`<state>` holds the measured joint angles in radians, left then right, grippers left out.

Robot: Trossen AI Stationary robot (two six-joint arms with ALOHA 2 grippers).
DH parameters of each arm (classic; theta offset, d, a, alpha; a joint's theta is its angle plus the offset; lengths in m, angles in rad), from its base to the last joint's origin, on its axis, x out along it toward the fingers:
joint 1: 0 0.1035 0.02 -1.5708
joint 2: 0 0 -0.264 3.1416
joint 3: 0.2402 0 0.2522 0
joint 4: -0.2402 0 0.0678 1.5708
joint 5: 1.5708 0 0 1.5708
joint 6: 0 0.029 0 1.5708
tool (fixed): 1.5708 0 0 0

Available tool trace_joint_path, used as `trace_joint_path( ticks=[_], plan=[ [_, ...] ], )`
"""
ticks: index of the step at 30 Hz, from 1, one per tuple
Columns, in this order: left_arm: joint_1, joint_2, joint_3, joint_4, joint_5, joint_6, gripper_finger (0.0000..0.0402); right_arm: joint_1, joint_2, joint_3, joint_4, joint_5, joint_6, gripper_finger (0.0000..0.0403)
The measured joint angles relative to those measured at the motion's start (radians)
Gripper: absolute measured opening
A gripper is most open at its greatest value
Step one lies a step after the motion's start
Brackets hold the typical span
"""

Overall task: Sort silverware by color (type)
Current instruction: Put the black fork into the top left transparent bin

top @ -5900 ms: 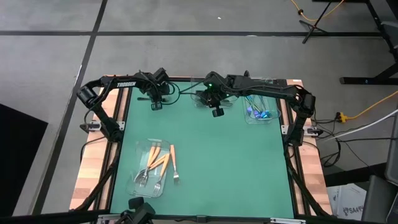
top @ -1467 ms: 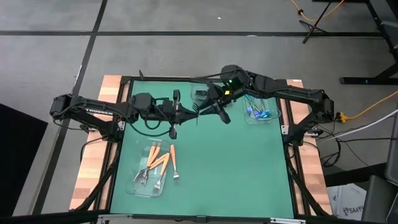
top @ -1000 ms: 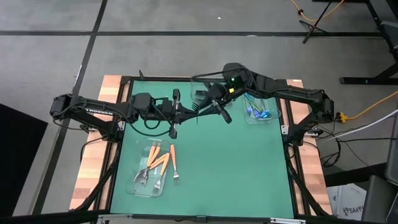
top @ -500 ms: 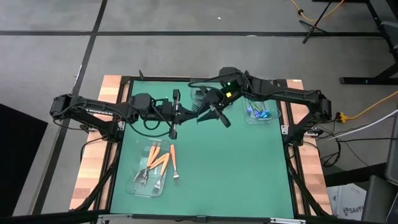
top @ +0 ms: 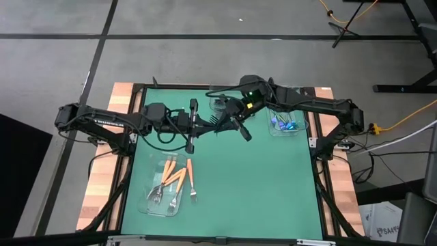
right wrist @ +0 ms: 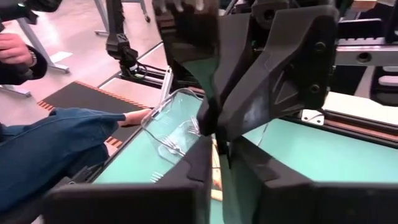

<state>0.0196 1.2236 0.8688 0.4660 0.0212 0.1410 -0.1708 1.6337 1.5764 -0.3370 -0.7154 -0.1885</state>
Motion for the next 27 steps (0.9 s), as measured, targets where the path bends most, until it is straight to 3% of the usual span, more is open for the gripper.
trace_joint_path(
  ticks=[4,27],
  plan=[
    [0.001,0.0,0.0,-0.005,-0.003,0.0,0.0005,0.0,0.0,0.0,-0.003,0.017,-0.002,0.0007],
    [0.002,0.0,0.0,-0.012,-0.019,-0.031,0.0081,0.001,-0.002,0.0,-0.021,0.032,0.005,0.0]
  ],
)
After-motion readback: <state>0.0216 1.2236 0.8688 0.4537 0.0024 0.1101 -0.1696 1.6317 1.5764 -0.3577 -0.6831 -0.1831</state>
